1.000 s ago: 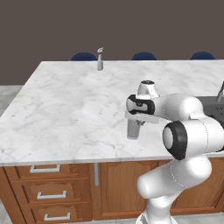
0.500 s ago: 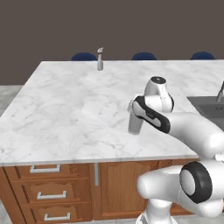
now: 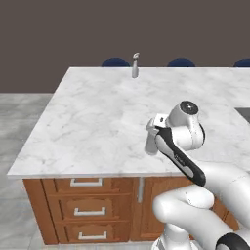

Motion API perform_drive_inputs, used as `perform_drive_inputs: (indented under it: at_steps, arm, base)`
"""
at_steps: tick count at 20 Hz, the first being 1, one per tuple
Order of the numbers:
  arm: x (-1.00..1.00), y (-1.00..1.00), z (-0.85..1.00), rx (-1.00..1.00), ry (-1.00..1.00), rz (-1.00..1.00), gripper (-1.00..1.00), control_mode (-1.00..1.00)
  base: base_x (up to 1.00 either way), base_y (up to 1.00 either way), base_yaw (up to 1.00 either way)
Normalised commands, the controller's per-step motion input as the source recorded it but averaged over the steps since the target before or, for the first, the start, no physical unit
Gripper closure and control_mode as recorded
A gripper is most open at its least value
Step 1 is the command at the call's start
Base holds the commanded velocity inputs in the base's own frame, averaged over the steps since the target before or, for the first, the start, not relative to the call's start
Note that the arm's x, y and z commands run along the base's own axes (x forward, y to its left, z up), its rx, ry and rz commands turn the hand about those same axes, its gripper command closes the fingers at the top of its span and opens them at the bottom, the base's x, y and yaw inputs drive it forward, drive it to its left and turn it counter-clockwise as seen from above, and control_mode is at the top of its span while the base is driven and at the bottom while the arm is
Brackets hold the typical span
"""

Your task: Move the glass cup from next to the sink to the open cabinet. Then, move the bowl with the tangerine to the fridge to clear the area for faucet cleaning.

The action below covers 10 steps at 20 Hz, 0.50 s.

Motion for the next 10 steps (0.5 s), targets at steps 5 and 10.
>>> perform_drive_inputs:
  at_steps: [5,10]
  arm:
    - [0.0,0.0,0.0,0.0,0.0,0.0,1.0,1.0]
    - [0.0,0.0,0.0,0.0,0.0,0.0,1.0,1.0]
  base:
    - [-0.14,1.0,0.46]
    - [0.0,1.0,0.28]
